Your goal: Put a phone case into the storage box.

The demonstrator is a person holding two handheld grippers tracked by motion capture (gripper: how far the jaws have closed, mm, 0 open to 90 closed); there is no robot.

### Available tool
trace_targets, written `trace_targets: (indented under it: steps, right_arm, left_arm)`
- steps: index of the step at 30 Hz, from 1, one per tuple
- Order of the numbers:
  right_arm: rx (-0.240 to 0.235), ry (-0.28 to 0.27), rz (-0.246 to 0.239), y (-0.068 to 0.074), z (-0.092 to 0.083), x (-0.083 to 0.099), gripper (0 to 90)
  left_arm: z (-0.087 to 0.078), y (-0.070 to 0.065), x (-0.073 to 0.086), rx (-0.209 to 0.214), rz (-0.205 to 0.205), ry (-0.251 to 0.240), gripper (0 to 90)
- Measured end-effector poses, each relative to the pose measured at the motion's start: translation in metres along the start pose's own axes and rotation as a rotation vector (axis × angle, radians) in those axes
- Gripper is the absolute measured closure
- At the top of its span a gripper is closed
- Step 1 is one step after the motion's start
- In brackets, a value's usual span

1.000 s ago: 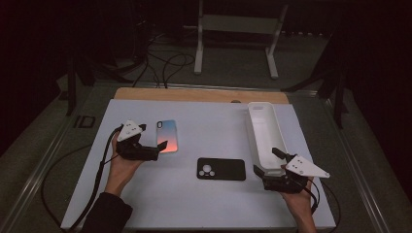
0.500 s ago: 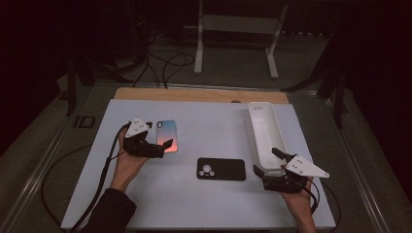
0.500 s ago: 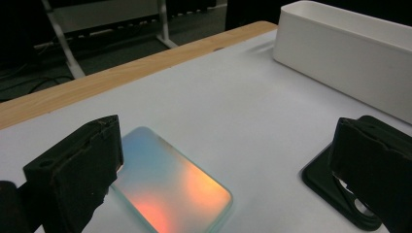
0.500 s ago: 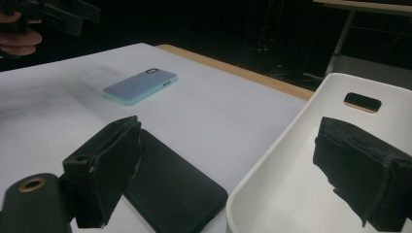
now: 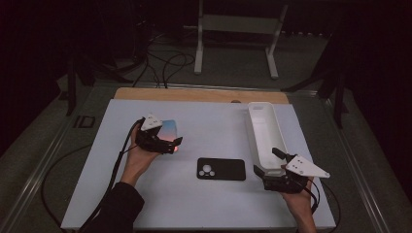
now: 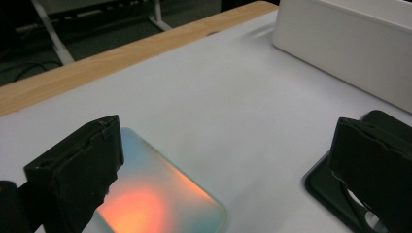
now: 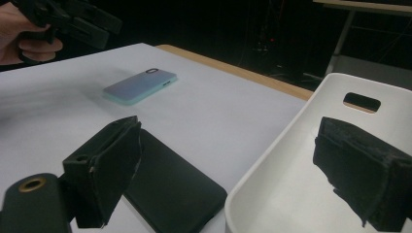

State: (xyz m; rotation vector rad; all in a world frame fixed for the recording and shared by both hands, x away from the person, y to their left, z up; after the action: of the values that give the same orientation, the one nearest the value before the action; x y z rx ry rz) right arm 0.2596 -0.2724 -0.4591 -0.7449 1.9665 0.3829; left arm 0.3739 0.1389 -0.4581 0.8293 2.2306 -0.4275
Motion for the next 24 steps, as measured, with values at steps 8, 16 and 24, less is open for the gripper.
trace_targets:
  steps: [8,16,24]
  right_arm:
    - [0.0,0.001,-0.002,0.0,0.0,0.0,10.1]
    - [-0.004,0.008,-0.003,0.0,0.001,0.001,10.1]
    - [-0.005,0.012,-0.006,0.0,0.002,0.001,10.1]
  left_arm:
    - [0.019,-0.002,-0.003,-0.017,-0.029,0.043,8.2]
    - [0.037,0.0,0.0,-0.004,-0.051,0.088,38.7]
    - [0.056,0.001,0.004,0.056,-0.062,0.139,77.0]
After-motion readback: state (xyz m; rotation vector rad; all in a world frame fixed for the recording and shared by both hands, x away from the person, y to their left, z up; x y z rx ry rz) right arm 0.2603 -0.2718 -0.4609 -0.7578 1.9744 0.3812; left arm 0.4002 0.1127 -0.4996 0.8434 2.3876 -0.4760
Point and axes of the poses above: each handheld gripper's, and its own axes: z roughly forward along the jaws, x roughly out of its underside, y roughly to its left, the point moved 1 cm from there along z, roughly forward along the jaws, and after that the axes turned 13 degrees about y, right-handed, at the moved point
